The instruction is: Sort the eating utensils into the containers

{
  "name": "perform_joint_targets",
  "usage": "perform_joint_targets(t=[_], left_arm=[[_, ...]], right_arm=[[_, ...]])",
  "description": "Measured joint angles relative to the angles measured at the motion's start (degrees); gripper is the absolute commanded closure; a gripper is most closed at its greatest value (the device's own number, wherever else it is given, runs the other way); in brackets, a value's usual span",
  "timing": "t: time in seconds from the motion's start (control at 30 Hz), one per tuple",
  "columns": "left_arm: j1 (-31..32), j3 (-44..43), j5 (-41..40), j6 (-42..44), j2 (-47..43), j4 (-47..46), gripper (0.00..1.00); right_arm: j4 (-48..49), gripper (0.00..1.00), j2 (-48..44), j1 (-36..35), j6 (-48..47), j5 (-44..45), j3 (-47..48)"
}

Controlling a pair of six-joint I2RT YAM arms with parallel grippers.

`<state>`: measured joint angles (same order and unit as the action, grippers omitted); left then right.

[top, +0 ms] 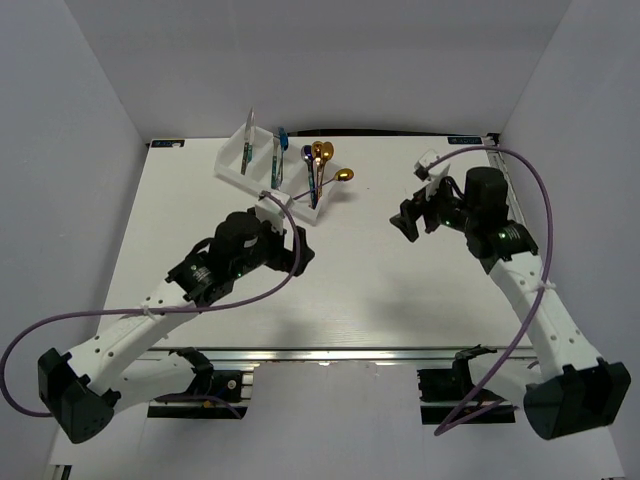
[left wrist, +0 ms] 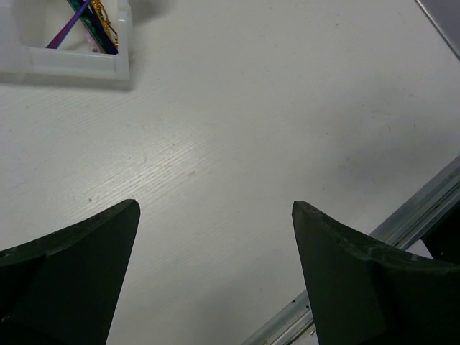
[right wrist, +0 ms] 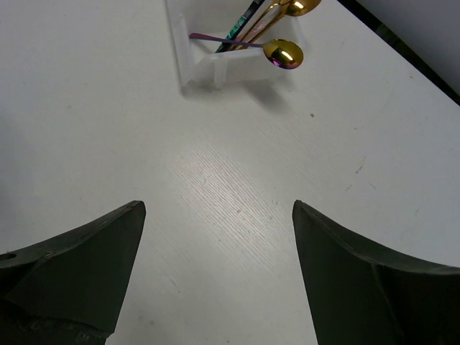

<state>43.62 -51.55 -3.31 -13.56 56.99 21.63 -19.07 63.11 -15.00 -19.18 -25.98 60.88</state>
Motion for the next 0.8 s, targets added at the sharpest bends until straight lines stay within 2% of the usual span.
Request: perform_joint_targets(t=[0.17, 0.37, 0.6, 0.8], left_arm=[[-10.8, 0.8, 12.4, -0.5, 1.7, -4.2, 0.02], [-16.6, 4.0, 21.4, -0.4, 1.6, -7.8, 0.02], [-19.6, 12.5, 23.7, 0.7, -0.9, -10.0, 0.02], [-19.6, 14.6, 23.4, 1.4, -4.8, -10.5, 0.02]], right_arm=[[2.0, 0.11, -7.9, 2.0, 0.8, 2.6, -8.6], [4.8, 0.11, -14.0, 3.4, 4.8, 8.6, -17.4], [8.3, 0.11, -20.1, 5.8, 8.4, 11.4, -24.0], [12.0, 0.11, -22.0, 8.0, 11.9, 12.5, -28.7]])
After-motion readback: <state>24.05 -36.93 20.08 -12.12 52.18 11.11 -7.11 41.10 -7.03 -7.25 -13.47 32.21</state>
